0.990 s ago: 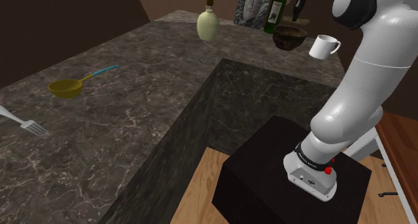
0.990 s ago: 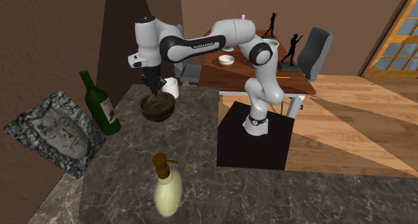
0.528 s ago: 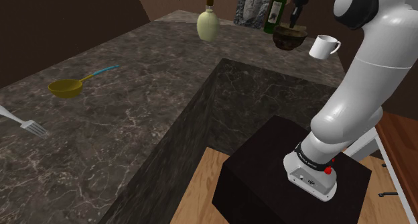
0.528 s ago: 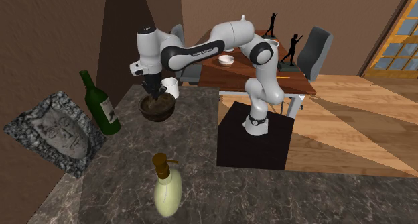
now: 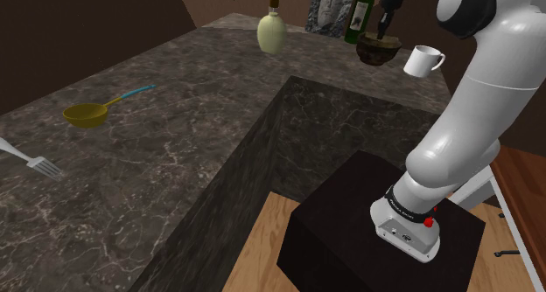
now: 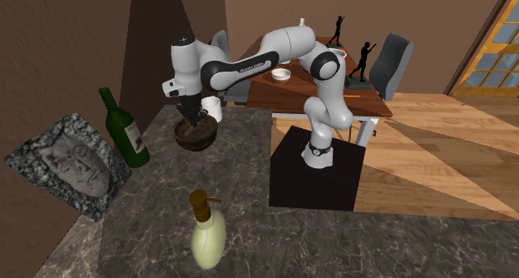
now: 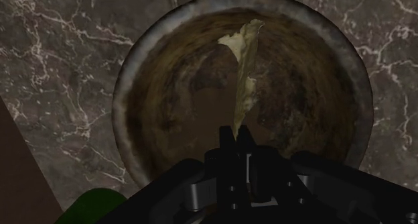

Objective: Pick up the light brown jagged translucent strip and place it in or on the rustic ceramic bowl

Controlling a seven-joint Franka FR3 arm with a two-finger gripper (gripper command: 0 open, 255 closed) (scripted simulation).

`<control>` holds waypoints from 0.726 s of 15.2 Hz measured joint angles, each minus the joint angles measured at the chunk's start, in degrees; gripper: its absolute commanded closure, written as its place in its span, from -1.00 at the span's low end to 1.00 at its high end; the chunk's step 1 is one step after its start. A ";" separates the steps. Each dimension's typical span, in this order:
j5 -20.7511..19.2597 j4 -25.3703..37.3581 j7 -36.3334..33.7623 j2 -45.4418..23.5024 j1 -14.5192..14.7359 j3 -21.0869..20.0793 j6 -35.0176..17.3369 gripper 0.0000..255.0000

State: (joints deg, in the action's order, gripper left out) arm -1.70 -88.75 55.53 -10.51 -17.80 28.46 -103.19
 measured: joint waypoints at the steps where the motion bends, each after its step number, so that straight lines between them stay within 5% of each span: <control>1: 0.00 0.00 0.00 0.00 0.00 0.00 0.00 -1.00; 7: 0.00 0.00 0.00 0.00 0.00 0.00 0.00 -1.00; 11: 0.33 6.27 0.41 -0.57 -0.23 0.05 5.65 -1.00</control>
State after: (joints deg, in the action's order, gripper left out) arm -1.37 -82.49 55.93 -11.08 -18.03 28.52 -97.54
